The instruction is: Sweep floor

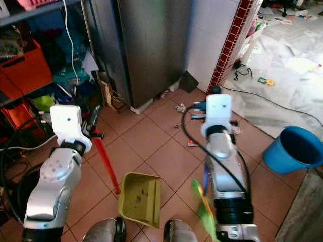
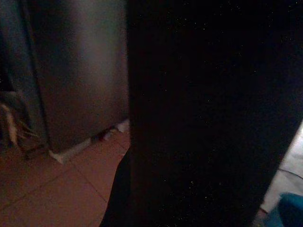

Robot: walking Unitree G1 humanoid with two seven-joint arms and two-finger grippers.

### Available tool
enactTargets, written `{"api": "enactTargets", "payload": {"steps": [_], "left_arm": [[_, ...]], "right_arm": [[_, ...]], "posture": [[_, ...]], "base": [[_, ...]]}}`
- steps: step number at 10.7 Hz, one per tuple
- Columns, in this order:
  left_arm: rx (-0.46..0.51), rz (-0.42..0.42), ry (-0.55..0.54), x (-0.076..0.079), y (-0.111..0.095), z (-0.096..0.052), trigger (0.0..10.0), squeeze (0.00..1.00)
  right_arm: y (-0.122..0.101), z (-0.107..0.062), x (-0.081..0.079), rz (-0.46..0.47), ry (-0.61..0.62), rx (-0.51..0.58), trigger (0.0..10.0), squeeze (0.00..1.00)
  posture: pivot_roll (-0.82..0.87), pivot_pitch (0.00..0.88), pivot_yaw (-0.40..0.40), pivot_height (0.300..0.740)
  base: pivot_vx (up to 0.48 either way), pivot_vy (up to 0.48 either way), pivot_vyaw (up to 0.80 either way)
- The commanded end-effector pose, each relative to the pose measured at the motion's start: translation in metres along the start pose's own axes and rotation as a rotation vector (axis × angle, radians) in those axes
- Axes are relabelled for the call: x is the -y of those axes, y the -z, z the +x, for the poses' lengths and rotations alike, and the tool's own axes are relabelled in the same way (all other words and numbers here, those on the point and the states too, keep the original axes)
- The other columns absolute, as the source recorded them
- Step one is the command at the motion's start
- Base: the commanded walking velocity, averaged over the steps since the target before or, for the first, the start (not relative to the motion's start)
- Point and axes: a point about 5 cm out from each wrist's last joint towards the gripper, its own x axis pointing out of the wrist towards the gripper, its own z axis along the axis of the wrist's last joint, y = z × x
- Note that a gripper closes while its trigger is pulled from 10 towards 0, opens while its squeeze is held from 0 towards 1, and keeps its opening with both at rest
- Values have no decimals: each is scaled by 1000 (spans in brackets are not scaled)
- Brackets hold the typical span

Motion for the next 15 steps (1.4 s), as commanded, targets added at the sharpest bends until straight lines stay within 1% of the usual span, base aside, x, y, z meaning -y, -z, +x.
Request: {"api": "enactTargets", "payload": {"steps": [1, 2, 3, 4, 5, 6, 8, 11, 13, 15], "left_arm": [[47, 3, 15, 0, -9, -2, 10000, 0], [14, 23, 51, 5, -5, 1, 10000, 0], [20, 73, 61, 10, -4, 3, 10000, 0], [26, 72, 81, 11, -4, 4, 10000, 0], [30, -24, 133, 14, -8, 3, 10000, 0], [45, -17, 128, 12, -11, 4, 10000, 0], [46, -6, 145, 10, -10, 3, 10000, 0], [61, -26, 138, 9, -13, 3, 10000, 0], [68, -29, 155, 12, -13, 4, 10000, 0], [74, -29, 159, 12, -15, 6, 10000, 0]], "right_arm": [[7, -5, 9, -12, 32, -25, 10000, 0], [14, -10, 8, -2, 33, -37, 10000, 0], [14, -12, 0, 24, 5, -24, 10000, 0], [13, -11, -5, 38, -12, -15, 10000, 0], [11, -8, -3, 44, 16, -20, 10000, 0], [11, -5, -1, 49, 22, -16, 10000, 0], [12, -2, 0, 44, 32, -12, 10000, 0], [8, 1, -7, 55, 21, 3, 10000, 0], [7, 1, -5, 51, 27, 14, 10000, 0], [5, 2, -2, 49, 44, 29, 10000, 0]], "posture": [[-34, 130, -23, 740], [-17, 117, -7, 740], [-10, 99, 9, 740], [-11, 94, 15, 740], [-6, 98, 11, 740], [-3, 96, 15, 740], [7, 96, 8, 740], [4, 92, 5, 740], [1, 89, 8, 740], [3, 89, 10, 740]], "base": [[0, 0, 0], [0, 0, 0], [0, 0, 0], [0, 0, 0], [0, 0, 0], [0, 0, -800], [0, 0, -800], [0, 0, -800], [257, 0, -800], [343, 0, -706]]}}
